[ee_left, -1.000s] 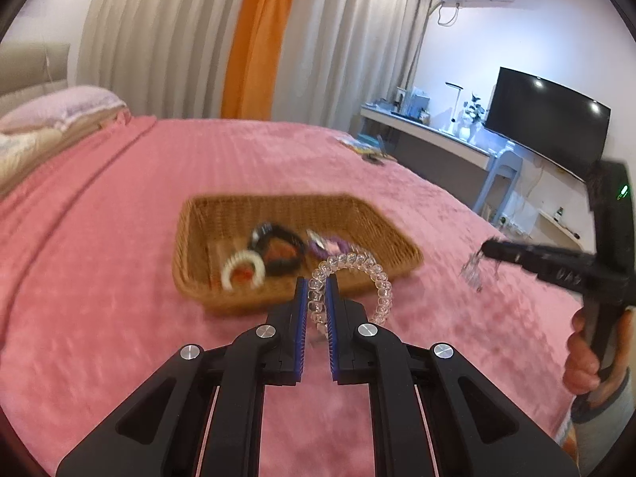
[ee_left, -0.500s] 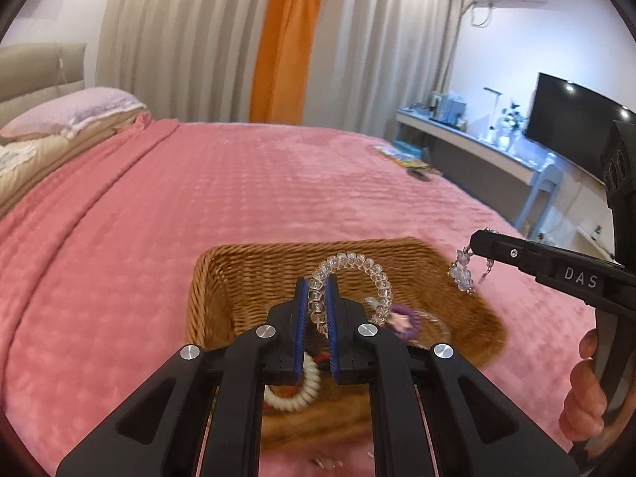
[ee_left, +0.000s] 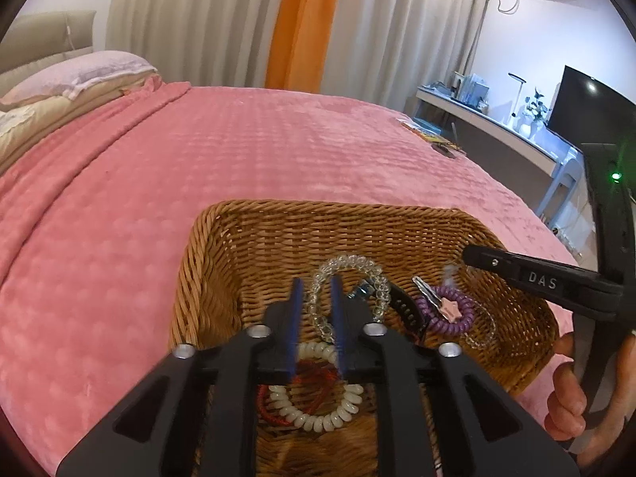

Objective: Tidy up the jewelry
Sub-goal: 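Lower the bracelet and charm chain into the basket and open both tools, then grasp the blue hair clip with the left tool while the right tool grasps the silver ring clasp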

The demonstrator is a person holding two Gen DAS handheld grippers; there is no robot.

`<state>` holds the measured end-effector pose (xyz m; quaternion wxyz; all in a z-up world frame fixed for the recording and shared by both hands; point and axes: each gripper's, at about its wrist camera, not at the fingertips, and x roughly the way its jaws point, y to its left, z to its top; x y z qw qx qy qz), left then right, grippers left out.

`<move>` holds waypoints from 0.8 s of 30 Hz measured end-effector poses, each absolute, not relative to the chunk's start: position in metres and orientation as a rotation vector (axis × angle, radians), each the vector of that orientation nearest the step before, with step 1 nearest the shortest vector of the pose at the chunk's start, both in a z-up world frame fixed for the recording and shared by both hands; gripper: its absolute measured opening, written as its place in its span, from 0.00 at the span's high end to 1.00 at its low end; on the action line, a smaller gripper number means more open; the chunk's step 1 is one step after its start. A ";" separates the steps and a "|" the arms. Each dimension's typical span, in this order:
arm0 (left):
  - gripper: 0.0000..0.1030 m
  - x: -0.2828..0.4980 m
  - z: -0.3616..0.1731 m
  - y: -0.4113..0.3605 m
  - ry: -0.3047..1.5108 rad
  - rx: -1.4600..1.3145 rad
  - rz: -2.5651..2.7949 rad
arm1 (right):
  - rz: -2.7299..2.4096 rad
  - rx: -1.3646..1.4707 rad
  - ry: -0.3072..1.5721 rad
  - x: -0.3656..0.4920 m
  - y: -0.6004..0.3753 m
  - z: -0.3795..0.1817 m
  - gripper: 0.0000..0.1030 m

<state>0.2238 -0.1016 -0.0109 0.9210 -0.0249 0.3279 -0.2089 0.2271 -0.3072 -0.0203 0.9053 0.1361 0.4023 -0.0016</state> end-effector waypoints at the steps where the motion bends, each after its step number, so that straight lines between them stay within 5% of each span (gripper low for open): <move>1: 0.69 0.222 -0.010 -0.102 0.671 -0.046 -0.428 | 0.000 0.292 0.833 0.226 -0.309 -0.020 0.80; 4: 0.58 0.210 -0.001 -0.101 0.652 -0.049 -0.441 | 0.005 0.341 0.820 0.217 -0.317 -0.013 0.54; 24: 0.55 0.035 0.050 -0.082 0.513 -0.058 -0.597 | 0.071 0.267 0.676 0.018 -0.305 0.038 0.54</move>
